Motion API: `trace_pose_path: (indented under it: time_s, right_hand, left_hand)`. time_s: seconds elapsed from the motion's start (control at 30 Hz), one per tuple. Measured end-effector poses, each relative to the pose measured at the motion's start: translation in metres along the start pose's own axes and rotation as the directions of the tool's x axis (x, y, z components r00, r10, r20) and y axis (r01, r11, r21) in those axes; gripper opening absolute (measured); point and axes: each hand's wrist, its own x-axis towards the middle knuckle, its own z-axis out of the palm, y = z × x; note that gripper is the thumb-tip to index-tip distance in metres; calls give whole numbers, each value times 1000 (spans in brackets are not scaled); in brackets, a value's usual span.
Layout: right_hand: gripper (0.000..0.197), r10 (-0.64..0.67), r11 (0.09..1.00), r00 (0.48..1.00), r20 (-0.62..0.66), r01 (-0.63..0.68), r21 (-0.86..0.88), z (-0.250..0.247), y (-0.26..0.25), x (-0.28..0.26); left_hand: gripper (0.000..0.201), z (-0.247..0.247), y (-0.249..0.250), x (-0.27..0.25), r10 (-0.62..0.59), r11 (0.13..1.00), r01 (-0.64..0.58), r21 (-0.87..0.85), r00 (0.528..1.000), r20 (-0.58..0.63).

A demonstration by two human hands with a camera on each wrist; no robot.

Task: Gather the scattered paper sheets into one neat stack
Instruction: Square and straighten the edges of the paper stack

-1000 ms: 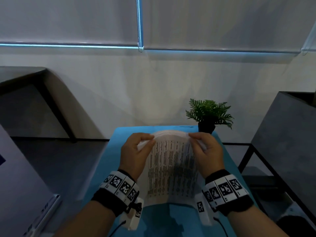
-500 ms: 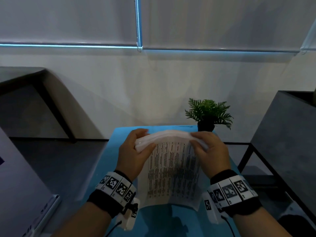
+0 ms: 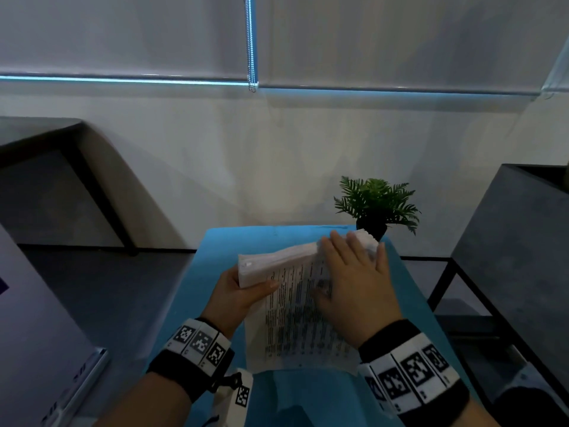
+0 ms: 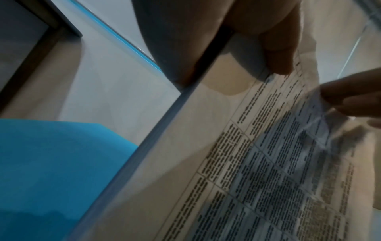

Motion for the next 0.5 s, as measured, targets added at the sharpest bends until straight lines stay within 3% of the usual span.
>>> trace_pose_path:
  time_s: [0.17, 0.33, 0.43, 0.5]
  right_hand:
    - [81, -96, 994, 993, 69, 91, 60, -3, -16, 2]
    - [73, -248, 967, 969, 10, 247, 62, -4, -46, -2]
    - [74, -292, 943, 955, -53, 296, 150, -2, -58, -1]
    - [74, -352, 928, 936, -14, 351, 123, -2, -59, 0]
  left_hand:
    - [43, 1, 0, -2, 44, 999, -44, -16, 999, 13]
    - [37, 6, 1, -2, 83, 996, -83, -30, 996, -19]
    - [15, 8, 2, 1, 73, 997, -72, 27, 997, -31]
    - [23, 7, 1, 0, 61, 996, -59, 66, 997, -38]
